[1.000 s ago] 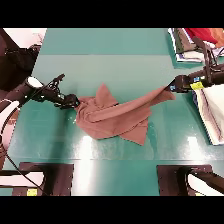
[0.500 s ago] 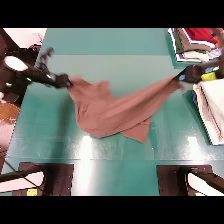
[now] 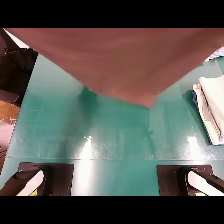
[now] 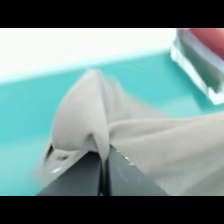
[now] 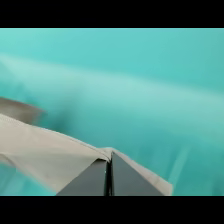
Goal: Fold the shirts.
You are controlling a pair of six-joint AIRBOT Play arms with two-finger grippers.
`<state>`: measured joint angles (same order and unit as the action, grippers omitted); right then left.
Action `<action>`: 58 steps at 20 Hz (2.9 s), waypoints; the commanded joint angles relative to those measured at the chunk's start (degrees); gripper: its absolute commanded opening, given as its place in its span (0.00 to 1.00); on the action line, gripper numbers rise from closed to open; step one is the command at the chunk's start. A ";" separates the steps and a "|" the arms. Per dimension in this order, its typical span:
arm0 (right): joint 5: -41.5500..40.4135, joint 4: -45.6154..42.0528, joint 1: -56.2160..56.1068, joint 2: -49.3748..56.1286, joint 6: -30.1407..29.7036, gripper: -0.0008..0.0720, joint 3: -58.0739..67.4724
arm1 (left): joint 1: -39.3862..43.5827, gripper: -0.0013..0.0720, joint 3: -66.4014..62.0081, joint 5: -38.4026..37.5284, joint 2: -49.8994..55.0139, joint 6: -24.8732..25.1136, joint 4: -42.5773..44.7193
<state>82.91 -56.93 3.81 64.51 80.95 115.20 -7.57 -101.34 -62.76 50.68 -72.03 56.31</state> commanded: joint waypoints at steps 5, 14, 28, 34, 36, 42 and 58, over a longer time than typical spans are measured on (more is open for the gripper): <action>-4.63 -0.20 9.16 -12.17 -0.66 0.03 -1.64 | -0.22 0.06 -18.10 -1.33 -6.05 -4.70 0.22; 4.76 0.70 8.83 -1.14 -0.63 0.03 0.55 | -0.22 0.05 -1.64 -8.96 -2.78 -5.60 -0.52; -9.05 -14.16 -6.69 35.67 -0.83 0.03 -6.78 | 1.75 0.06 31.69 13.18 31.15 7.80 -8.44; -8.81 -13.11 -6.56 40.13 -0.83 0.55 -2.03 | 2.54 0.65 31.52 20.76 33.77 7.34 -8.35; -8.85 -13.11 -6.21 39.28 -0.83 0.63 -2.03 | 1.36 0.65 30.82 17.64 33.55 7.34 -7.82; 9.27 -3.98 -1.46 33.77 -4.94 0.63 -2.12 | -10.43 0.65 28.46 -7.04 29.35 7.80 -7.21; 6.82 6.32 6.40 7.10 -8.59 0.60 -44.94 | -16.09 0.65 66.88 -6.01 14.19 9.92 -7.23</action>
<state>91.64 -50.96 8.82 75.99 73.12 76.73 -23.73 -36.60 -70.35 65.28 -62.17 49.04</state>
